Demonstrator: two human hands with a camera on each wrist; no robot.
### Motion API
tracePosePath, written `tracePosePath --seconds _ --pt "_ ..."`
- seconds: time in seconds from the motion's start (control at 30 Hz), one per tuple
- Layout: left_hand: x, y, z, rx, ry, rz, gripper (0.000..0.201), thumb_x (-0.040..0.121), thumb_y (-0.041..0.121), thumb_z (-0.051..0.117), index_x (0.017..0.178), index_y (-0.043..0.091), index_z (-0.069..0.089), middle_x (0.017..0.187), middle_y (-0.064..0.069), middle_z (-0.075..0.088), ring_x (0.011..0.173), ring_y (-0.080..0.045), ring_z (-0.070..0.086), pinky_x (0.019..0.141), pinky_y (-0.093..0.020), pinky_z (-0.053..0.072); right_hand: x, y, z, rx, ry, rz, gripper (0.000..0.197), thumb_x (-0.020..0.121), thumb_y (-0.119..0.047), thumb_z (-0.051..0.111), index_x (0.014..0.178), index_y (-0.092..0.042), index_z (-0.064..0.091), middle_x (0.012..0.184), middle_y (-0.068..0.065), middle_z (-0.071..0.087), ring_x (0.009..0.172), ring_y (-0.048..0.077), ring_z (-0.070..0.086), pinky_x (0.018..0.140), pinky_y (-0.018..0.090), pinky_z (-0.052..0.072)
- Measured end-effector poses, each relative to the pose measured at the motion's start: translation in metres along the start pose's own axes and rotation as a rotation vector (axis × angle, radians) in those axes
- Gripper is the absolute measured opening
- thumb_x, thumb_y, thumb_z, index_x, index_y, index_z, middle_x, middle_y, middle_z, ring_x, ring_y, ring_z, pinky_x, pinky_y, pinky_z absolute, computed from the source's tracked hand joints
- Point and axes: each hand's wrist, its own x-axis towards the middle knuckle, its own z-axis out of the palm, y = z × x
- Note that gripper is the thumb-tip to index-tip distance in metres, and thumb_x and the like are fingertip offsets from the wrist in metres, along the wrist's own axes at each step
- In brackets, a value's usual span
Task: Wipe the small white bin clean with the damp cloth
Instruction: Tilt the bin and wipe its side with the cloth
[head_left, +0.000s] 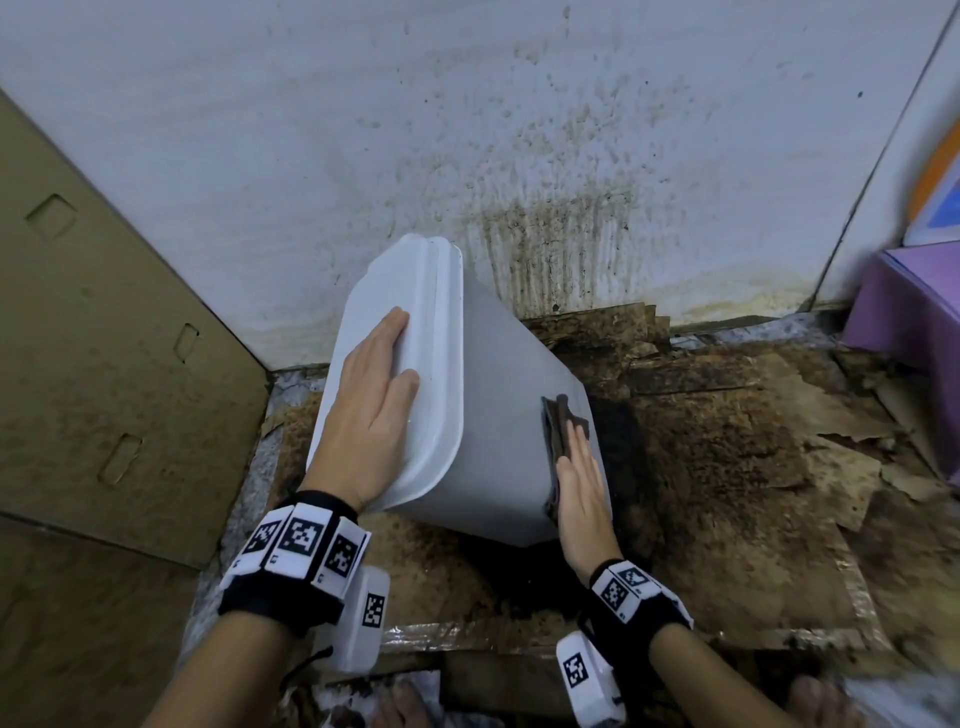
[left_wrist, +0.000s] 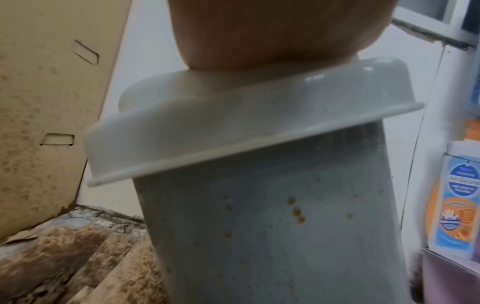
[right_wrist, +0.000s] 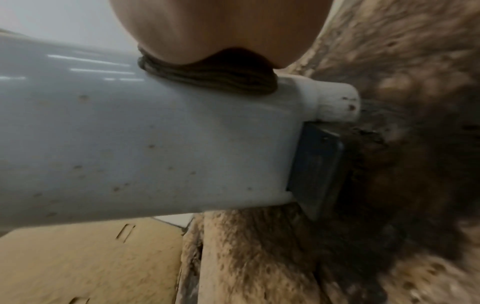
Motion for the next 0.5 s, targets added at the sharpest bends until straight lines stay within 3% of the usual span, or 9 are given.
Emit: tracePosePath --seconds 0.1,0.27,0.5 --pt "-0.001 0.001 0.000 -0.004 -0.003 -0.010 0.061 0.098 0.034 0.032 0.158 0.026 0.027 0.163 0.014 0.027 0.148 0.002 0.019 0.117 -0.013 0.013 0.002 0.011 -0.007 -0.022 0.000 0.078 0.048 0.110 -0.029 0.021 0.157 -0.032 0.011 0.167 -0.012 0.002 0.148 -0.005 -0.002 0.122 0.023 -0.004" --pt "-0.002 0.001 -0.001 0.003 -0.002 -0.013 0.061 0.098 0.035 0.032 0.158 0.027 0.027 0.162 0.015 0.027 0.148 0.003 0.019 0.116 -0.012 0.012 0.003 0.029 -0.010 -0.010 0.038 0.214 0.051 0.110 -0.031 0.020 0.159 -0.027 0.009 0.168 -0.005 0.000 0.153 0.007 -0.003 0.123 0.027 -0.006" --pt "0.000 0.003 0.002 0.027 -0.011 0.000 0.062 0.098 0.034 0.031 0.159 0.026 0.025 0.163 0.014 0.026 0.149 0.001 0.019 0.116 -0.012 0.011 0.002 0.012 -0.001 0.017 0.101 0.225 0.051 0.109 -0.030 0.022 0.160 -0.027 0.012 0.168 -0.007 0.006 0.153 0.006 0.000 0.124 0.027 -0.005"
